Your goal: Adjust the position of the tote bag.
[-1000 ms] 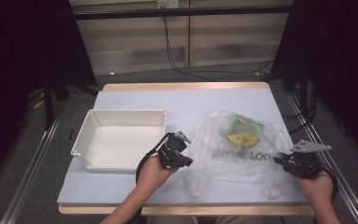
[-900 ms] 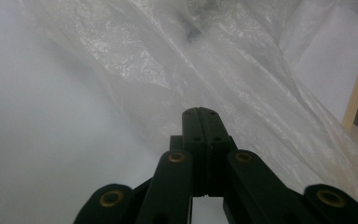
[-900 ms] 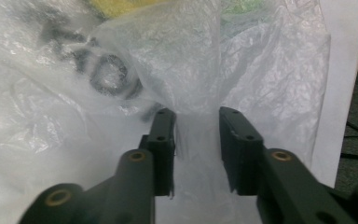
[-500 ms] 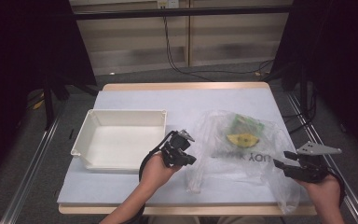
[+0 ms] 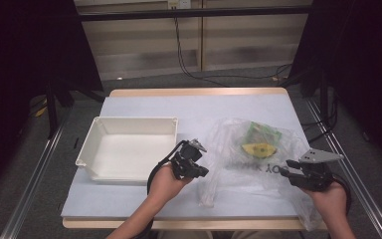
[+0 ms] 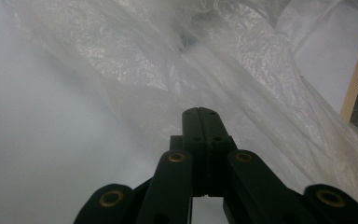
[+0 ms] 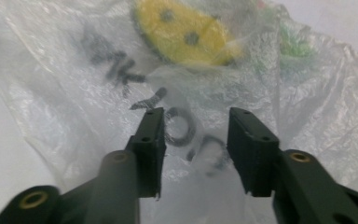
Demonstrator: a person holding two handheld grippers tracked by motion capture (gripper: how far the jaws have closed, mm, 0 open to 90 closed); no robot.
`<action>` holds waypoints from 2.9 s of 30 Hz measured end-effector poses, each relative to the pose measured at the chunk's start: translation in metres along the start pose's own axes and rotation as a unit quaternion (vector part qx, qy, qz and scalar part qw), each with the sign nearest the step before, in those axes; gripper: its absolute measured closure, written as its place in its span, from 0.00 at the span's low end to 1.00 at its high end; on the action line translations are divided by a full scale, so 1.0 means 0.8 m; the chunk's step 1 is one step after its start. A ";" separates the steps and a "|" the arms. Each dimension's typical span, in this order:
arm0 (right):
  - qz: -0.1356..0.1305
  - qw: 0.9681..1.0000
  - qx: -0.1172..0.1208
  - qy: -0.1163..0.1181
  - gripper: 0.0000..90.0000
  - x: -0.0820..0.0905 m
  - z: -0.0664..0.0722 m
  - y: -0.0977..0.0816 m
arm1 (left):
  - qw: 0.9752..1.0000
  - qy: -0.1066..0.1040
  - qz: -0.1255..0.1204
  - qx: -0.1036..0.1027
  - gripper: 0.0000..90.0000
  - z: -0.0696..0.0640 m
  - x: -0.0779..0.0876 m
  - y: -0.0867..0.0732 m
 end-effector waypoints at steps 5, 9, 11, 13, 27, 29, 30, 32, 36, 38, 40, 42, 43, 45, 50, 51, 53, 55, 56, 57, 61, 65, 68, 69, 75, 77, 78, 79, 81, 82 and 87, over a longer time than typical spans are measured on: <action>0.008 1.000 -0.017 0.009 0.91 -0.006 -0.007 -0.005 | 1.000 -0.006 0.004 -0.002 1.00 -0.003 0.000 -0.001; 0.001 1.000 -0.017 0.022 0.91 -0.004 -0.004 -0.003 | 1.000 -0.010 0.003 -0.010 1.00 -0.004 0.001 -0.001; -0.006 1.000 -0.007 0.026 0.82 -0.003 0.004 0.001 | 1.000 -0.009 0.002 -0.011 1.00 -0.004 0.002 0.000; -0.015 0.999 -0.002 0.042 0.77 -0.003 0.015 0.005 | 1.000 -0.009 0.001 -0.010 1.00 -0.005 0.002 0.000; -0.007 0.996 0.028 0.083 0.34 -0.026 0.062 0.009 | 1.000 -0.005 -0.003 -0.009 1.00 -0.002 0.007 0.000; 0.004 0.996 0.037 0.079 0.34 -0.030 0.064 0.005 | 1.000 -0.003 -0.004 -0.009 1.00 -0.002 0.007 0.000; 0.009 0.997 0.047 0.069 0.37 -0.034 0.064 0.003 | 1.000 -0.006 -0.003 -0.006 1.00 -0.001 0.006 0.000; 0.012 0.997 0.054 0.062 0.39 -0.037 0.063 0.002 | 1.000 -0.004 -0.002 -0.007 1.00 -0.001 0.006 0.000; 0.017 0.998 0.046 0.045 0.56 -0.040 0.056 0.000 | 1.000 -0.002 0.001 -0.008 1.00 0.000 0.006 -0.001; 0.019 0.998 0.043 0.037 0.65 -0.041 0.052 -0.002 | 1.000 -0.004 0.000 -0.007 1.00 -0.001 0.006 -0.001; 0.024 0.998 0.037 0.038 0.74 -0.041 0.048 -0.004 | 1.000 -0.004 0.000 -0.007 1.00 0.000 0.007 -0.001; 0.024 0.998 0.036 0.040 0.81 -0.041 0.045 -0.005 | 1.000 -0.005 0.001 -0.007 1.00 -0.001 0.006 -0.001; 0.022 0.998 0.034 0.043 0.84 -0.041 0.044 -0.005 | 1.000 -0.005 0.001 -0.007 1.00 -0.001 0.006 -0.001; 0.022 0.998 0.028 0.044 0.92 -0.039 0.042 -0.005 | 1.000 -0.005 -0.003 -0.007 1.00 -0.001 0.007 -0.001; 0.012 0.999 0.018 0.045 1.00 -0.034 0.036 0.000 | 1.000 -0.003 -0.005 -0.007 1.00 0.000 0.008 0.000; 0.009 0.999 0.016 0.045 1.00 -0.033 0.034 0.002 | 1.000 -0.003 -0.006 -0.010 1.00 0.000 0.009 0.000; 0.004 0.999 0.008 0.046 1.00 -0.030 0.033 0.005 | 1.000 -0.003 -0.010 -0.013 1.00 0.001 0.011 0.002; -0.002 0.999 0.002 0.049 1.00 -0.027 0.034 0.009 | 1.000 0.002 -0.020 -0.010 0.93 0.000 0.013 0.005; -0.006 0.999 0.006 0.052 1.00 -0.027 0.035 0.010 | 1.000 0.001 -0.022 -0.008 0.89 -0.001 0.013 0.006; -0.005 0.999 0.007 0.051 1.00 -0.026 0.037 0.011 | 1.000 0.001 -0.022 -0.008 0.89 -0.001 0.013 0.006; -0.003 0.998 0.015 0.060 1.00 -0.027 0.044 0.014 | 0.999 0.004 -0.042 -0.007 0.82 -0.006 0.017 0.014; 0.000 0.998 0.023 0.061 1.00 -0.028 0.050 0.016 | 0.998 0.004 -0.061 -0.010 0.80 -0.009 0.024 0.023; 0.000 0.998 0.024 0.064 1.00 -0.029 0.052 0.017 | 0.998 0.002 -0.069 -0.007 0.77 -0.012 0.026 0.027; 0.001 0.998 0.024 0.064 1.00 -0.030 0.053 0.017 | 0.997 -0.001 -0.075 -0.006 0.77 -0.013 0.026 0.029; 0.005 0.997 0.028 0.067 1.00 -0.032 0.057 0.016 | 0.997 -0.004 -0.071 -0.020 0.79 -0.022 0.026 0.035; 0.006 0.997 0.029 0.068 1.00 -0.032 0.058 0.016 | 0.997 -0.006 -0.076 -0.020 0.79 -0.024 0.026 0.039; 0.008 0.997 0.029 0.070 1.00 -0.032 0.058 0.015 | 0.997 -0.006 -0.076 -0.020 0.80 -0.024 0.026 0.039; 0.008 0.997 0.033 0.068 1.00 -0.033 0.058 0.015 | 0.997 -0.008 -0.074 -0.025 0.81 -0.026 0.027 0.040; 0.009 0.997 0.033 0.068 1.00 -0.033 0.059 0.014 | 0.997 -0.007 -0.076 -0.025 0.81 -0.028 0.026 0.042; 0.010 0.997 0.032 0.070 1.00 -0.033 0.060 0.014 | 0.997 -0.006 -0.072 -0.026 0.82 -0.028 0.027 0.042; 0.013 0.997 0.037 0.073 1.00 -0.035 0.063 0.015 | 0.997 -0.010 -0.073 -0.031 0.86 -0.034 0.025 0.045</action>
Point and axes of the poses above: each handheld gripper's, and its own axes: x roughly backward along the jaws, y roughly out of its top, z roughly to its left, the point moved 7 cm from there along -x, roughly forward along the jaws, and after that the axes turned 6 degrees about -y, right-handed, at the moved point
